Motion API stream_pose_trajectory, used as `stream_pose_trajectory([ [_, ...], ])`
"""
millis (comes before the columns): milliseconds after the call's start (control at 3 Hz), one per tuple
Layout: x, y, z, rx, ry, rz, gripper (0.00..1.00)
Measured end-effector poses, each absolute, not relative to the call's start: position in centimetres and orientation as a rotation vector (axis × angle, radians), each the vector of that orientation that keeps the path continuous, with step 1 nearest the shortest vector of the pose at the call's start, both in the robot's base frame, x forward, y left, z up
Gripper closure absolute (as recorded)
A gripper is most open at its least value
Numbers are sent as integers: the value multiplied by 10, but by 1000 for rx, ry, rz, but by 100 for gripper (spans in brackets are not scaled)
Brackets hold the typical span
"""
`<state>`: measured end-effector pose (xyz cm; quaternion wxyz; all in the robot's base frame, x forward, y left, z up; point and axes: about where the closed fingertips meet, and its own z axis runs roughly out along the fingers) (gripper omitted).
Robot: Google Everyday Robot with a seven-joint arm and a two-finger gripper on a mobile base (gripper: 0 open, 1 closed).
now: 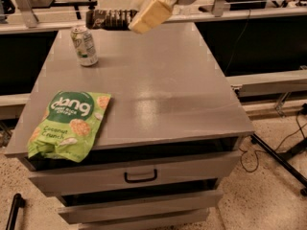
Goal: Move rxbar chocolate near green rice chip bag
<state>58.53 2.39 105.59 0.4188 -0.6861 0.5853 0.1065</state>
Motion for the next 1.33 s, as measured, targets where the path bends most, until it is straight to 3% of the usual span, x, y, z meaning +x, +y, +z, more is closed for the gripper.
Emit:
stream_pose_trajectory([
  [667,566,42,1011,-1783,1504,333,100],
  [1333,555,57,912,-1782,1538,519,100],
])
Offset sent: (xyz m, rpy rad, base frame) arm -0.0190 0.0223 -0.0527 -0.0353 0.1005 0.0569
